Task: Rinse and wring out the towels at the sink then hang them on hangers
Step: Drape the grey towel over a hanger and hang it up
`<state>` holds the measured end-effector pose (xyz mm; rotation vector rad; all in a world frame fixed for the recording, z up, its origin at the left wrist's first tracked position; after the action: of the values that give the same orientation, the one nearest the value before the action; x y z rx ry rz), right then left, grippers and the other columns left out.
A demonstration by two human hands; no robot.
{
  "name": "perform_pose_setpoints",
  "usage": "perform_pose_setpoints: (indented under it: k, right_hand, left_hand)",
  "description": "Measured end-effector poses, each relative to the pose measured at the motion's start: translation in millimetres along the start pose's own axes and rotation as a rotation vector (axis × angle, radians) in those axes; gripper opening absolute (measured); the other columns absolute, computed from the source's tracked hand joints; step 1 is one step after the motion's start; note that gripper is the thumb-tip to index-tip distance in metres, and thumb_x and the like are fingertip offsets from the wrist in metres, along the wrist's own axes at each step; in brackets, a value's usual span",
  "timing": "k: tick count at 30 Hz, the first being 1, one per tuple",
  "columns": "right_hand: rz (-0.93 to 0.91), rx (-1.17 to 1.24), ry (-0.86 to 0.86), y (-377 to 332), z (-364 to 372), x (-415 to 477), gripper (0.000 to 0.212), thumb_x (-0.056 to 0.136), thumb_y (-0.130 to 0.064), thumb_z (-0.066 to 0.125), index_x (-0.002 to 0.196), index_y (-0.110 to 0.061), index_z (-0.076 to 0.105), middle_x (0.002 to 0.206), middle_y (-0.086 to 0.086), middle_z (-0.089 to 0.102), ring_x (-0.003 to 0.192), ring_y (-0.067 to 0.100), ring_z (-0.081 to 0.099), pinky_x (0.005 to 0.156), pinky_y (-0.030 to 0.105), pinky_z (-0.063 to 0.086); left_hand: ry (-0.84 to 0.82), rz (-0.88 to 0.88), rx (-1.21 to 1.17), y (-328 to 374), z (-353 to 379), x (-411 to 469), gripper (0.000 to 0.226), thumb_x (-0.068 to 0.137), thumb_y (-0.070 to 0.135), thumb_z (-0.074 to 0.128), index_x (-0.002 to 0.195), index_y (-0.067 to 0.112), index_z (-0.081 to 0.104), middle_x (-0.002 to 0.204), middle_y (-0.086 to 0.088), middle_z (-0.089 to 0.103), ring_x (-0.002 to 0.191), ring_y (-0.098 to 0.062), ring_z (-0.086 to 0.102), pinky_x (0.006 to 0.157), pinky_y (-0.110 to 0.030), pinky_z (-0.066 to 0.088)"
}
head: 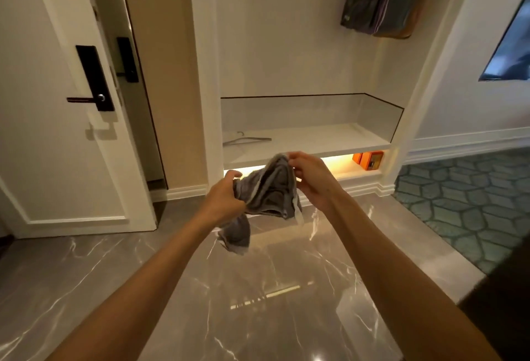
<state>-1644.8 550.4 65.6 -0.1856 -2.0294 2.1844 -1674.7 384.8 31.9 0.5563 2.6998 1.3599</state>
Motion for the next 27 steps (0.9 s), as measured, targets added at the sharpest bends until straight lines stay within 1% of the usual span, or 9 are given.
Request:
perform_pose_setpoints:
  k: [4, 8, 11, 13, 15, 18, 22, 25, 27]
  right_hand:
    - [-0.077, -0.194, -0.101, -0.8, -12.4, 119.2, 0.022, 0.092, 0.000, 0.045, 0.087, -0.015, 0.061, 0.084, 0.004, 0.059, 0.078, 0.013, 0.056, 0.059, 0.019, 0.048]
    - [-0.154, -0.320, -0.099, -20.1, -36.9, 221.5, 0.024, 0.091, 0.002, 0.047, 0.087, -0.016, 0.063, 0.087, 0.004, 0.060, 0.082, 0.015, 0.059, 0.072, 0.025, 0.051]
    - [-0.178, -0.302, -0.057, -33.5, -84.0, 294.8, 0.023, 0.090, -0.002, 0.052, 0.107, -0.017, 0.055, 0.089, 0.004, 0.055, 0.078, 0.013, 0.057, 0.066, 0.018, 0.052]
    - [-0.096, -0.300, -0.108, -24.7, -114.0, 341.6, 0.035, 0.087, -0.009, 0.061, 0.117, -0.018, 0.047, 0.098, 0.005, 0.054, 0.087, 0.016, 0.057, 0.071, 0.021, 0.051]
    - [-0.003, -0.431, -0.182, -2.9, -129.2, 373.0, 0.043, 0.083, -0.011, 0.067, 0.119, -0.015, 0.045, 0.103, 0.003, 0.055, 0.093, 0.013, 0.057, 0.073, 0.018, 0.050]
    - [0.091, -0.555, -0.129, 34.2, -168.3, 440.2, 0.034, 0.084, -0.019, 0.067, 0.112, -0.010, 0.049, 0.092, -0.004, 0.056, 0.083, 0.006, 0.054, 0.065, 0.015, 0.044]
    - [0.169, -0.370, -0.139, 70.1, -205.7, 525.3, 0.022, 0.093, -0.033, 0.052, 0.101, -0.012, 0.054, 0.096, 0.003, 0.064, 0.092, 0.017, 0.061, 0.082, 0.030, 0.044]
    - [0.134, -0.269, -0.036, 65.2, -235.0, 590.6, 0.025, 0.096, -0.030, 0.048, 0.085, -0.009, 0.057, 0.083, 0.005, 0.065, 0.079, 0.016, 0.064, 0.078, 0.035, 0.047]
    - [0.130, -0.141, 0.005, 53.0, -252.9, 643.4, 0.022, 0.097, -0.021, 0.047, 0.082, -0.007, 0.056, 0.082, 0.009, 0.063, 0.075, 0.018, 0.062, 0.078, 0.034, 0.049]
  left_hand:
    - [-0.068, 0.065, -0.133, 12.0, 21.2, 133.1, 0.060, 0.079, 0.015, 0.069, 0.132, 0.016, 0.041, 0.121, -0.004, 0.050, 0.112, -0.019, 0.050, 0.084, -0.031, 0.046]
    - [-0.097, 0.167, -0.061, 23.5, 34.0, 260.4, 0.024, 0.081, 0.025, 0.067, 0.097, 0.009, 0.060, 0.094, -0.009, 0.063, 0.086, -0.027, 0.062, 0.076, -0.041, 0.053]
    - [-0.050, 0.171, -0.130, 39.4, 49.3, 343.2, 0.020, 0.087, 0.024, 0.059, 0.073, 0.011, 0.055, 0.068, -0.006, 0.053, 0.068, -0.023, 0.050, 0.063, -0.033, 0.039]
    - [0.003, 0.206, -0.197, 60.7, 62.6, 391.6, 0.018, 0.089, 0.021, 0.056, 0.075, 0.010, 0.056, 0.067, -0.006, 0.055, 0.066, -0.022, 0.048, 0.061, -0.032, 0.038]
    - [0.021, 0.265, -0.151, 77.3, 73.0, 424.5, 0.015, 0.091, 0.020, 0.052, 0.080, 0.010, 0.057, 0.075, -0.006, 0.058, 0.070, -0.021, 0.052, 0.065, -0.032, 0.043]
    - [0.038, 0.270, -0.171, 85.5, 91.2, 500.8, 0.014, 0.093, 0.015, 0.048, 0.083, 0.009, 0.055, 0.072, -0.003, 0.053, 0.070, -0.019, 0.050, 0.063, -0.028, 0.041]
    - [0.096, 0.243, -0.105, 74.2, 104.6, 588.1, 0.015, 0.092, 0.015, 0.051, 0.079, 0.008, 0.055, 0.068, -0.005, 0.053, 0.064, -0.018, 0.048, 0.057, -0.024, 0.037]
    - [0.198, 0.174, 0.029, 47.5, 106.7, 648.0, 0.012, 0.090, 0.016, 0.054, 0.084, 0.007, 0.059, 0.079, -0.011, 0.059, 0.074, -0.024, 0.053, 0.066, -0.030, 0.041]
    - [0.218, 0.144, 0.225, 34.6, 110.0, 694.3, 0.010, 0.090, 0.017, 0.056, 0.090, 0.008, 0.061, 0.087, -0.013, 0.062, 0.079, -0.025, 0.055, 0.067, -0.030, 0.039]
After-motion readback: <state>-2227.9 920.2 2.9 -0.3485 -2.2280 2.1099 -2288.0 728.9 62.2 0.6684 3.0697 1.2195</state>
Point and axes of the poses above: each hand's wrist, its own x-axis towards the middle knuckle, its own z-axis out of the palm, y = z × x, the point moved 6 cm from there along x, towards the middle knuckle
